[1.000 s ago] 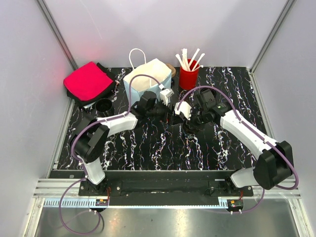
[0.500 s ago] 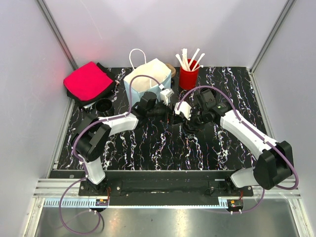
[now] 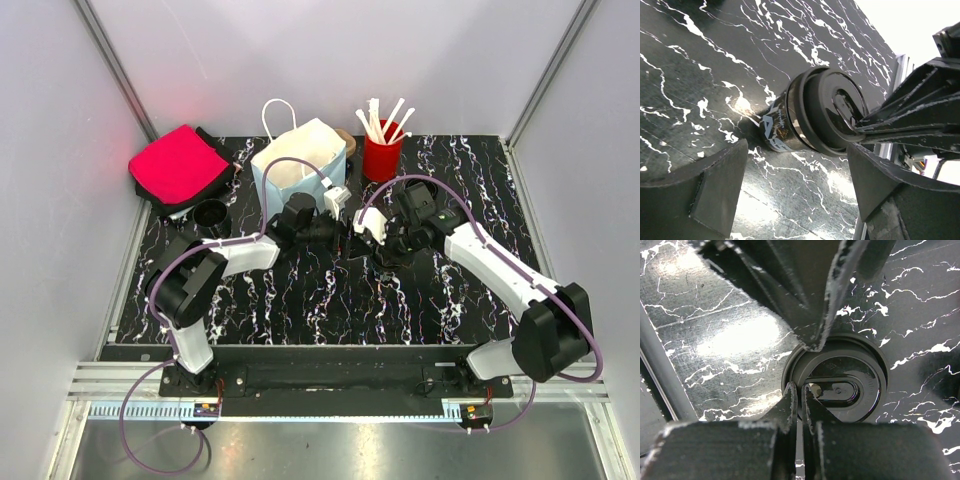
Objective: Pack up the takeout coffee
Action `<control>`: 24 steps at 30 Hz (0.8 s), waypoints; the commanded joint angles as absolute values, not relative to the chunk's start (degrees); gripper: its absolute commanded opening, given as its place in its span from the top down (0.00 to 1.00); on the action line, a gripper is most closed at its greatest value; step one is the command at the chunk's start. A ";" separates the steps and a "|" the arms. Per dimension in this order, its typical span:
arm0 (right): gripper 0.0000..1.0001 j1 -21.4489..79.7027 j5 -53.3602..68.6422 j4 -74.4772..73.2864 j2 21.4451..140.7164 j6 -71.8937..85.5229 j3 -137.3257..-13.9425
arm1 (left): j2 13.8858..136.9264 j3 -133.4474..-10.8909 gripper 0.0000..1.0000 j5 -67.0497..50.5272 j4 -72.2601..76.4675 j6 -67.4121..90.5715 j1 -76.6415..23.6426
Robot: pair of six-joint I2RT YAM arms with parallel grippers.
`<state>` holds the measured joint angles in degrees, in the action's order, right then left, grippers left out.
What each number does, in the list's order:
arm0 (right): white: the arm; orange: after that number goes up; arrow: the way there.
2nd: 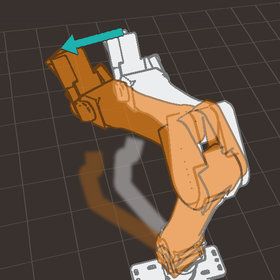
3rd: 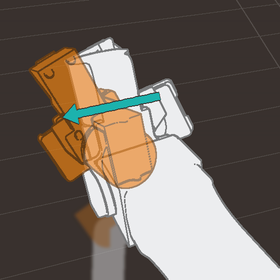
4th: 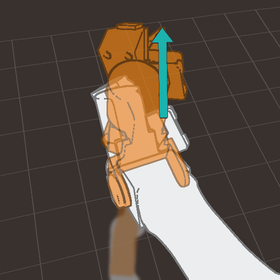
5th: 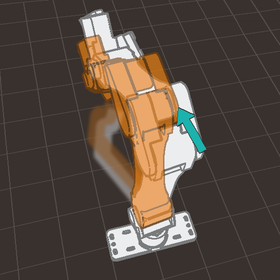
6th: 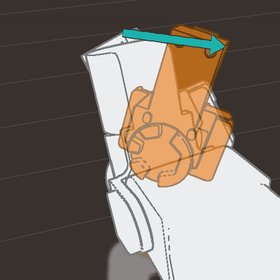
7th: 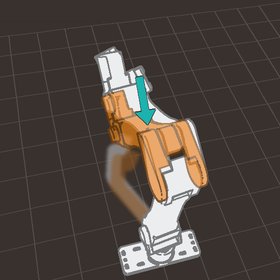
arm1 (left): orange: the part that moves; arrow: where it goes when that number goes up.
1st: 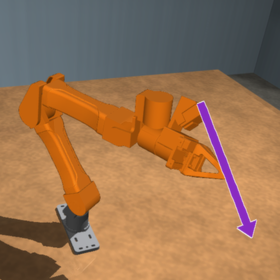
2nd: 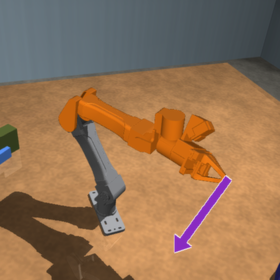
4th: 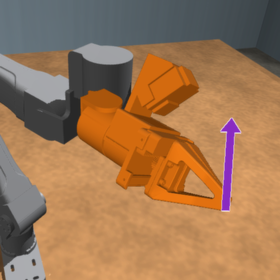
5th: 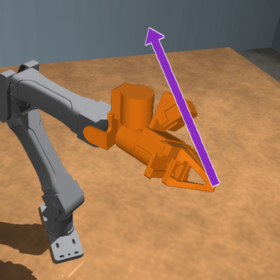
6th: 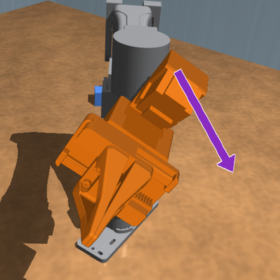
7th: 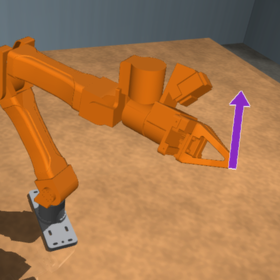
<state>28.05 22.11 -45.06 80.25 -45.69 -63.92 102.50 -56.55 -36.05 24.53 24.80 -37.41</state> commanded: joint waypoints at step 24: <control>0.87 27.77 22.50 -44.30 81.83 -44.21 -63.72 | 102.22 -56.07 0.17 -38.14 29.88 26.54 -37.53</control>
<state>28.05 22.02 -44.80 82.06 -44.84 -63.61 102.50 -56.07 -37.17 26.72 26.44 -37.45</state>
